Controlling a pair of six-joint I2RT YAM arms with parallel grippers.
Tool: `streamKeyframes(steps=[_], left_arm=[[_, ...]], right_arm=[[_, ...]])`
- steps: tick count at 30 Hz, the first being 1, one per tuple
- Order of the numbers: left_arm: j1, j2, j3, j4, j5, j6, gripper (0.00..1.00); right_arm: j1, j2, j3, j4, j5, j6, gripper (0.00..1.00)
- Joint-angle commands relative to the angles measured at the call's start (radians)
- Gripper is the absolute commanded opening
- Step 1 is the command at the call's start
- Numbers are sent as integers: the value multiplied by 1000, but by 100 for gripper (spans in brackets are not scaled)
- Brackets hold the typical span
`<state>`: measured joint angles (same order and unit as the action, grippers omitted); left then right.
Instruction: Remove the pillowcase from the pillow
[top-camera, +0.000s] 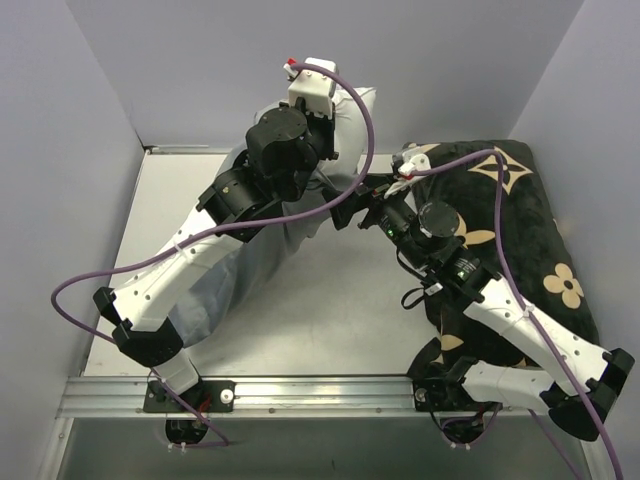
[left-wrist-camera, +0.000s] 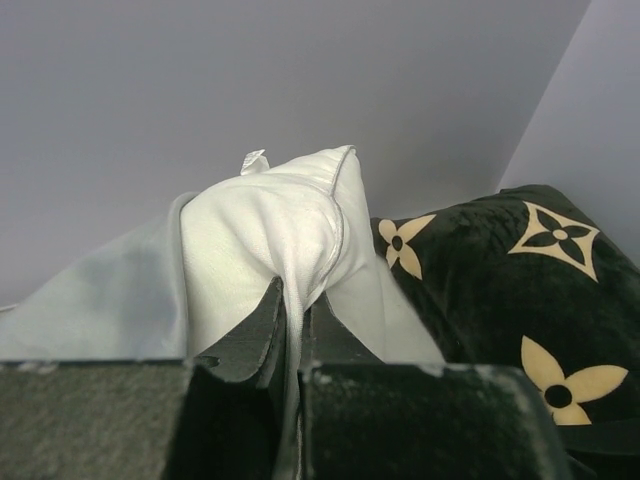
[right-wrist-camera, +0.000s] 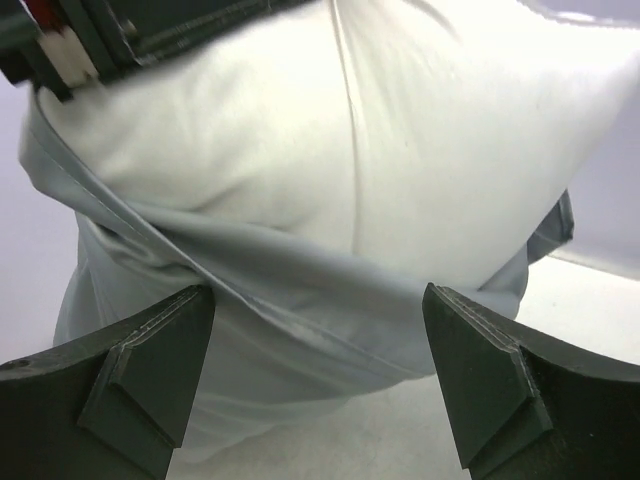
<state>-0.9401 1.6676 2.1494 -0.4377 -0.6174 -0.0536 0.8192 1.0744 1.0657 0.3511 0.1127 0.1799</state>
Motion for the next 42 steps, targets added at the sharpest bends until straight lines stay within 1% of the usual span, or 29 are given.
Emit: streamKeyframes(steps=[1,4,7,8,9,10,12,13,16,18,20,21,22,23,25,26,30,32,33,35,36,37,38,39,40,41,42], left_arm=[[11,-22,84,106,45,-31,0],[12,-14,93,103,53,-35,0],[15,-6,106,102,57,-38,0],[14,-5,107,102,58,-40,0],[17,0,112,102,58,-40,0],[21,3,115,102,65,-43,0],[21,12,119,102,67,-51,0],[21,15,127,102,64,-52,0],[23,34,145,103,36,-66,0],[24,46,153,108,16,-80,0],[23,53,153,126,-1,-91,0],[24,61,153,132,-7,-94,0],[24,66,155,142,-7,-97,0],[24,69,165,142,-5,-97,0],[24,80,179,136,1,-92,0],[24,83,184,134,4,-89,0],[34,80,167,134,45,-98,0],[37,75,139,126,68,-117,0],[35,54,72,119,74,-127,0],[43,-1,-62,160,85,-169,0],[47,-81,-165,201,119,-186,0],[64,-121,-332,277,140,-210,0],[70,-187,-417,307,160,-265,0],[72,-215,-478,350,177,-287,0],[72,-239,-603,378,195,-302,0],[69,-285,-664,410,209,-337,0],[67,-305,-718,477,214,-354,0]], right_arm=[[8,10,68,57,16,-69,88],[11,61,138,7,-7,-77,84],[26,82,155,-12,-42,-66,65],[41,82,149,-14,-47,-62,57],[49,81,140,-18,-53,-50,53],[52,79,134,-26,-60,-39,45],[77,70,97,-29,-68,-25,35],[89,61,80,-14,-70,-8,27],[156,27,15,17,-65,1,21],[198,10,-16,32,-83,10,20],[215,13,-58,64,-137,50,19],[218,28,-71,75,-157,68,17],[221,41,-85,87,-172,87,13],[222,54,-123,98,-198,110,12],[231,94,-173,130,-205,134,11],[233,120,-229,149,-221,147,11],[270,206,-302,203,-257,164,11],[296,231,-318,207,-229,177,9],[296,228,-357,238,-211,216,9],[281,188,-392,238,-158,248,15],[272,167,-427,214,-116,262,18],[264,144,-437,181,-61,294,25],[239,93,-447,143,-33,312,31],[223,64,-458,88,-21,326,39],[210,32,-486,60,1,373,51],[196,-35,-495,31,8,397,56],[167,-69,-503,-39,13,421,58]])
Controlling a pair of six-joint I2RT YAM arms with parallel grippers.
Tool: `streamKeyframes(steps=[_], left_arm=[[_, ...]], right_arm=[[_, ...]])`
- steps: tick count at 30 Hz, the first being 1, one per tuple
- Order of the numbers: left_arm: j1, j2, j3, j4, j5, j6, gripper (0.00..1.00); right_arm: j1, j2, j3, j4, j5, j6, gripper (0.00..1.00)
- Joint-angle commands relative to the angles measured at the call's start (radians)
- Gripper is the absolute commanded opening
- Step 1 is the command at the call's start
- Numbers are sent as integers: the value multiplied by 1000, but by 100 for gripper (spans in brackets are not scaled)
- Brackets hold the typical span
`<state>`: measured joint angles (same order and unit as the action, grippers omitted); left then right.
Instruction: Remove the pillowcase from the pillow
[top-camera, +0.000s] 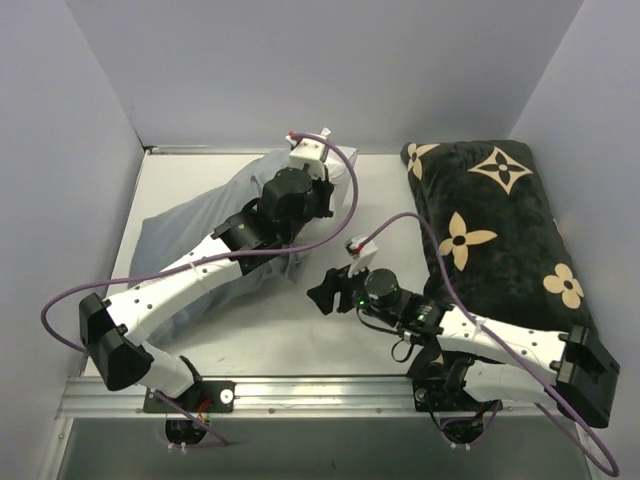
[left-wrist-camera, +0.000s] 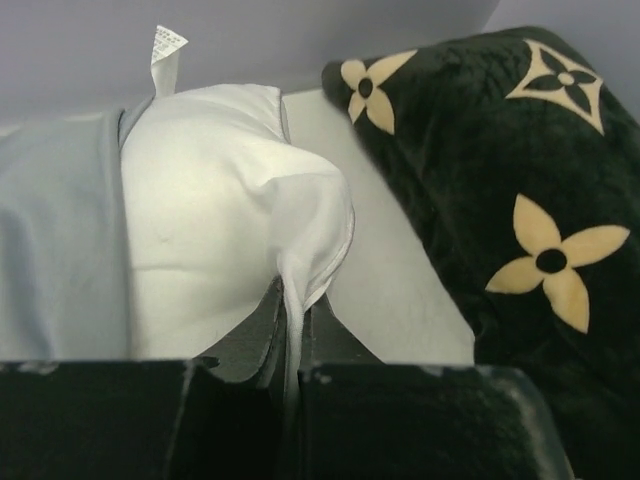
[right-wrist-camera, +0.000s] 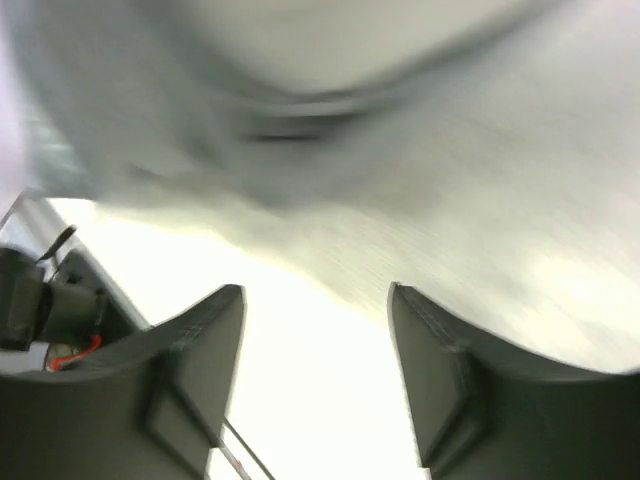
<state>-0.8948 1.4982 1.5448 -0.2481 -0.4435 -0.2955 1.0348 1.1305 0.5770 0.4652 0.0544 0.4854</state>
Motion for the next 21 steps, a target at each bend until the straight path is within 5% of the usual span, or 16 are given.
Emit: streamKeyframes(steps=[1,5,9,14,21], left_arm=[[20,-151,-217,309,39,-143,0],[4,-197,-414,397,51,-200,0],[-119,-210,-560,467,17,-214,0],[-263,-226,-698,477,-113,-235,0],[-328,-236,-796,490,-161,-307,0]], right_arm=[[-59,-164,-25,-196,100,145,63],[-145,-346,-17,-436,159,298,73],[-284,-350,32,-539,11,331,84],[-447,-229,23,-394,-275,404,88],[-472,-158,-57,-218,-309,605,91]])
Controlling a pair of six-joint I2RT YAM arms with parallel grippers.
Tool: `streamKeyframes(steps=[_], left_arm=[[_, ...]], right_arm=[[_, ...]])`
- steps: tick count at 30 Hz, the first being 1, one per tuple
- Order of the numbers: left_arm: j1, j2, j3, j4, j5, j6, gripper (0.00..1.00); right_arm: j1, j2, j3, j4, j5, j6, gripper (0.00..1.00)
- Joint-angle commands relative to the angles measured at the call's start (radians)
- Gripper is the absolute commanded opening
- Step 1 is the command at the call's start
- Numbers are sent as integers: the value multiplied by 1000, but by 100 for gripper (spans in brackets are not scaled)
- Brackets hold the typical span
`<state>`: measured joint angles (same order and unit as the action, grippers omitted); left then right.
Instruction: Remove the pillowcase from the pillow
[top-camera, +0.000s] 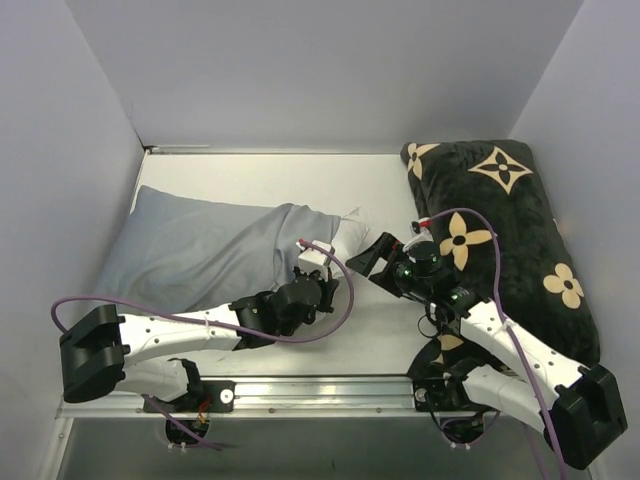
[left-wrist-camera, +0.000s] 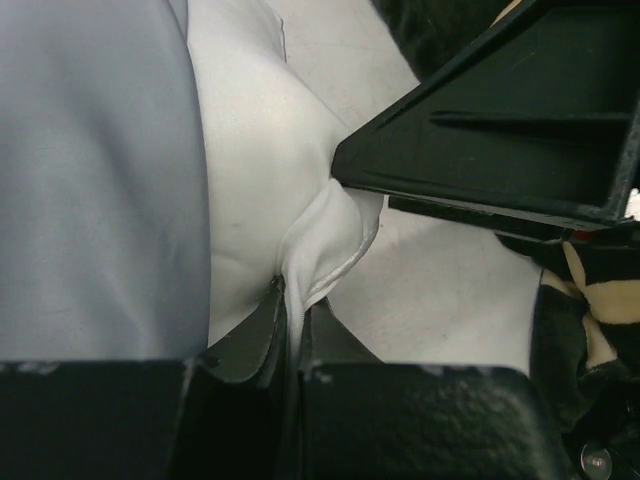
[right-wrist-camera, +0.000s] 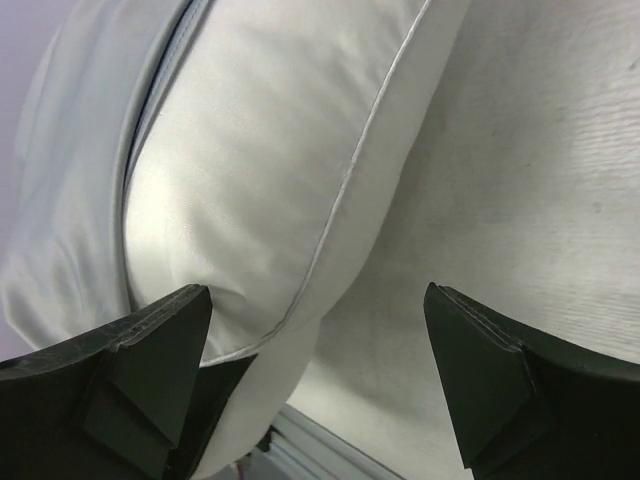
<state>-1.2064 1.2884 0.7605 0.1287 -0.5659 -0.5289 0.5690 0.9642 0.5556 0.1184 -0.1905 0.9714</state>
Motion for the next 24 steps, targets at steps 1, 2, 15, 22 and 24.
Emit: streamKeyframes(steps=[1,2,15,22,24], left_arm=[[-22,-21,-12,114,-43,-74,0],[-33,-11,-10,115,-51,-74,0],[-82,68,20,149,37,-56,0],[-84,75,54,147,101,-17,0],[-81,77,62,141,109,-13,0]], right_arm=[[-6,31,-48,151,-67,172,92],[-6,47,-59,202,-78,194,91],[28,85,-161,492,-20,279,92],[40,42,-172,474,5,240,94],[35,63,-187,541,-33,250,94]])
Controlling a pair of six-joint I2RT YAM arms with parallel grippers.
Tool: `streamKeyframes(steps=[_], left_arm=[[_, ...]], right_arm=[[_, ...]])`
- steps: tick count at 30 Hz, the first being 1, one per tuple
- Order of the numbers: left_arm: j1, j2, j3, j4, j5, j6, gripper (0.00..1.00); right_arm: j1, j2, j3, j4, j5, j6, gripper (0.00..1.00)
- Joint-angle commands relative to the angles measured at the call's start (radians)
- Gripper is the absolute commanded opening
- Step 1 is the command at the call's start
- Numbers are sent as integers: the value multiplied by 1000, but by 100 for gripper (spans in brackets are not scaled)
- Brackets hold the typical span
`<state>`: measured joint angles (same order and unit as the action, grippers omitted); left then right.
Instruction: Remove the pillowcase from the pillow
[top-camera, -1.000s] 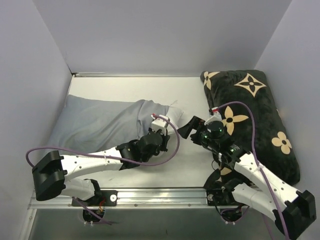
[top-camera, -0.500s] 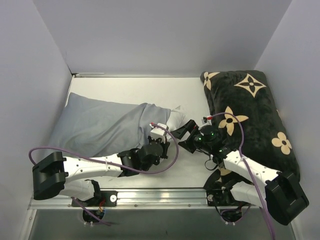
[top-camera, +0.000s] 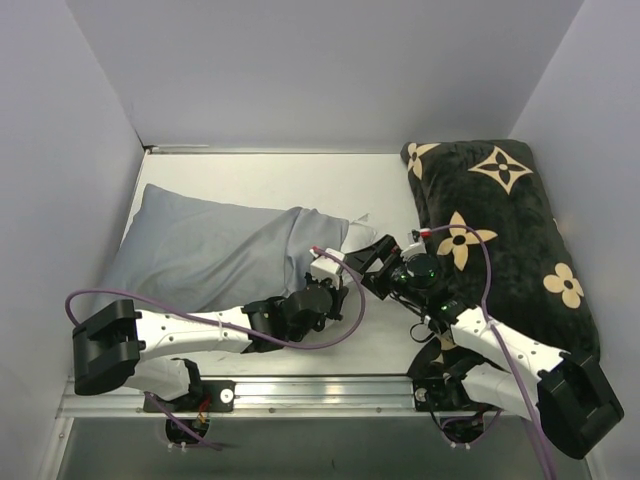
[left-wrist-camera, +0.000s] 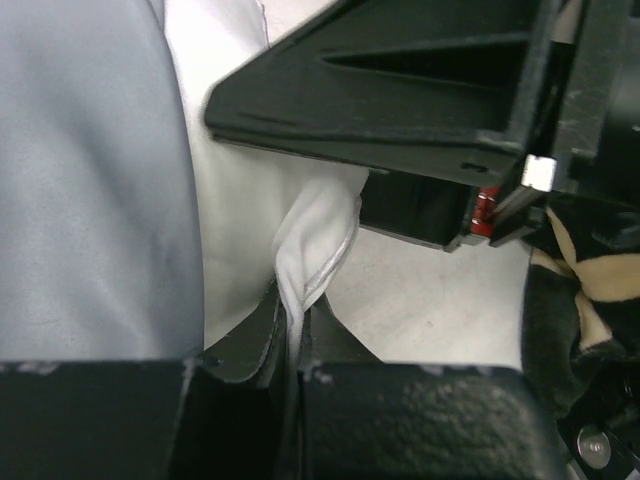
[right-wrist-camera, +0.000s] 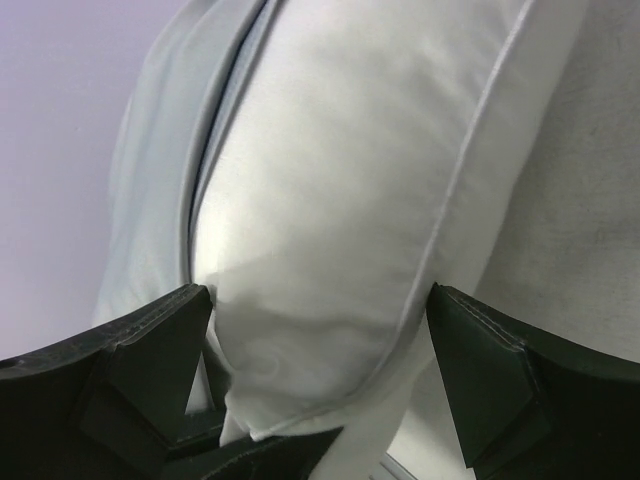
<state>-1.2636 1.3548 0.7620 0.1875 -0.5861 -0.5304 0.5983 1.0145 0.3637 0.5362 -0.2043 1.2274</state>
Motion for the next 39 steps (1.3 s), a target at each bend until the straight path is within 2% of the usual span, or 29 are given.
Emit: streamKeyframes(steps=[1,5,13,19,22,24,25,26,27,29,30,31,33,37,39], left_arm=[[-19,9,62,81,146,-2,0],[-14,-11,65,81,230,41,0],[-19,-31,72,93,241,52,0],[-31,-19,99,125,409,104,0],[-34,-36,114,135,560,125,0],[-39,-46,117,135,581,119,0],[-39,-57,117,135,580,119,0],[-39,-63,118,130,572,119,0],[-39,-69,129,119,560,119,0],[-39,-95,149,61,488,127,0],[-37,-106,166,29,439,129,27],[-37,-126,198,-35,357,132,40],[-39,-155,230,-75,278,147,66],[-39,-172,357,-170,155,178,72],[-37,-151,429,-256,21,172,73]], right_arm=[[6,19,3,134,-21,-8,94],[8,45,41,96,-55,-45,94],[17,96,-38,188,-23,32,90],[8,193,41,235,-76,-26,88],[-3,223,75,226,-89,-58,85],[-11,245,84,245,-102,-55,59],[-14,246,92,255,-106,-52,43],[-12,248,102,239,-107,-61,15],[-12,234,134,201,-86,-77,2],[-11,198,162,40,-37,-165,0],[-6,153,176,-8,-15,-201,0],[-6,132,199,-104,32,-228,0],[-8,75,215,-183,63,-291,0],[-9,18,242,-246,100,-358,0],[-9,-5,251,-268,106,-381,0]])
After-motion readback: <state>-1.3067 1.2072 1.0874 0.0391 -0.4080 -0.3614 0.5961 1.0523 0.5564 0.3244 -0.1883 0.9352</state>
